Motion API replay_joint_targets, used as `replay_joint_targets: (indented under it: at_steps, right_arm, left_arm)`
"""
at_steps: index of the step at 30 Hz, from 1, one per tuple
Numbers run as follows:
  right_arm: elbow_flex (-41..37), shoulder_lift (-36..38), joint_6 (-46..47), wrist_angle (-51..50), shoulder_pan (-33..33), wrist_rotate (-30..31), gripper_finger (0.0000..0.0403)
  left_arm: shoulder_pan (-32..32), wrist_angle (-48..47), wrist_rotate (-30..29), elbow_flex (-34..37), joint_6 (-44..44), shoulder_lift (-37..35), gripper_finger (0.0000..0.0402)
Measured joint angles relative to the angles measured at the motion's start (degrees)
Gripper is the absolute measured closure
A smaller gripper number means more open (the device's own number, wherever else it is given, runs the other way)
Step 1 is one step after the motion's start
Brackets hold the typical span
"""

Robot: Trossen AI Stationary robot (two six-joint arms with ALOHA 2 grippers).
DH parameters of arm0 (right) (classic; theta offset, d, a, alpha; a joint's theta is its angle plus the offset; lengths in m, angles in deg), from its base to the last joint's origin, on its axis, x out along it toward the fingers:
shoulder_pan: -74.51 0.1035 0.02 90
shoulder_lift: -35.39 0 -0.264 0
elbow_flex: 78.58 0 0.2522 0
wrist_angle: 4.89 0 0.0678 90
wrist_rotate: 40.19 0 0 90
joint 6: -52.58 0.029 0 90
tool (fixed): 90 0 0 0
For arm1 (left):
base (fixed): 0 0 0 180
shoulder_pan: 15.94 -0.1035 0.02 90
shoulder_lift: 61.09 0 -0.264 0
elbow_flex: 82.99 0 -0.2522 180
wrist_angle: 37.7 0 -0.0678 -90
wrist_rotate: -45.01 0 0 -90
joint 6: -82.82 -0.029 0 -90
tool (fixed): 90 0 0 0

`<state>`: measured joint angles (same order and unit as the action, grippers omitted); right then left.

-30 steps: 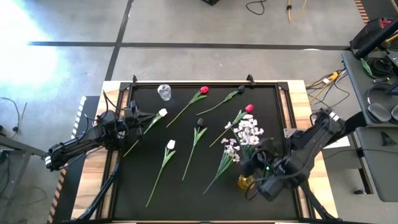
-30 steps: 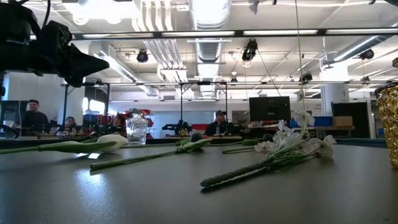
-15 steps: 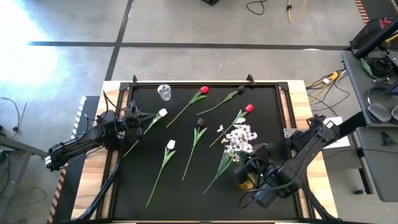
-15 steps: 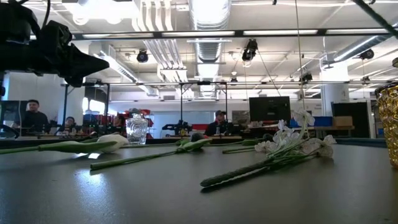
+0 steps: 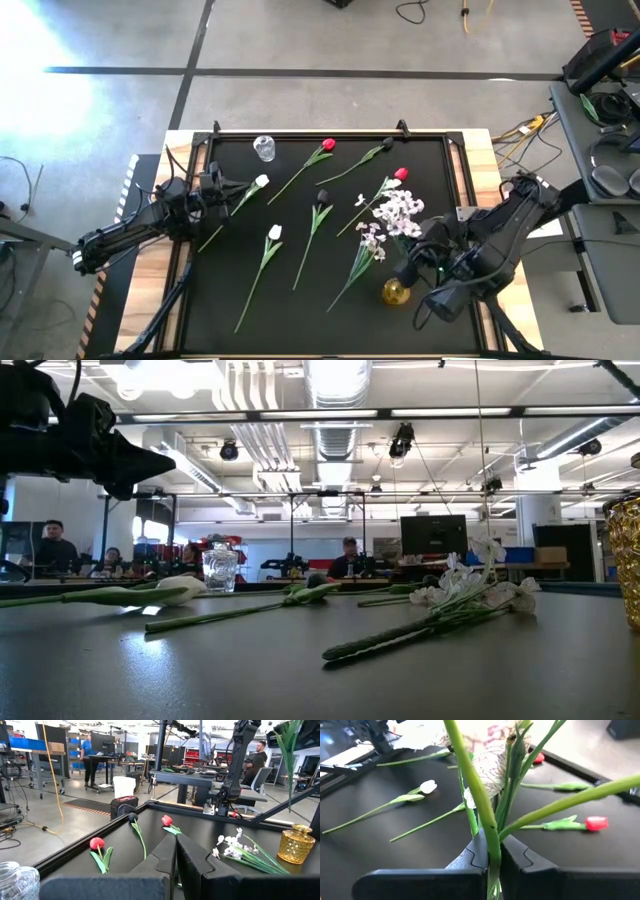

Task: Sort flowers into vase by color
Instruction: Put the top right white flower into the yellow vase

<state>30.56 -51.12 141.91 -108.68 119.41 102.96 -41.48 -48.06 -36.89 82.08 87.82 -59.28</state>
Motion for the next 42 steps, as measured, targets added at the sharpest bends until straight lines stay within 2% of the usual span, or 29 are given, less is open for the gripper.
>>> replay_joint_targets:
  at_steps: [4,10,20,29,36,42]
  right_arm:
    - [-4.14,3.31,2.4,0.06,4.82,3.89,0.0393]
    - [-11.24,9.89,2.4,1.3,10.82,4.48,0.0393]
    - [-23.27,23.03,-23.1,22.1,20.75,6.15,0.0394]
    - [-40.59,32.6,-35.35,43.02,29.63,17.01,0.0394]
    - [-48.21,35.59,-45.84,59.03,30.1,19.97,0.0394]
    - [-49.82,35.08,-52.79,68.79,29.22,22.08,0.0394]
  left_arm:
    - [-0.02,0.0,-0.02,0.0,-0.01,0.0,0.0402]
    - [-0.01,0.0,0.0,0.0,-0.01,-0.01,0.0402]
    - [-0.01,0.01,-0.01,0.0,-0.01,0.0,0.0402]
    - [-0.01,0.01,-0.01,0.0,0.0,-0.01,0.0402]
    - [0.0,0.01,0.0,0.0,0.0,-0.01,0.0402]
    - [-0.02,0.0,-0.02,0.0,0.01,0.0,0.0402]
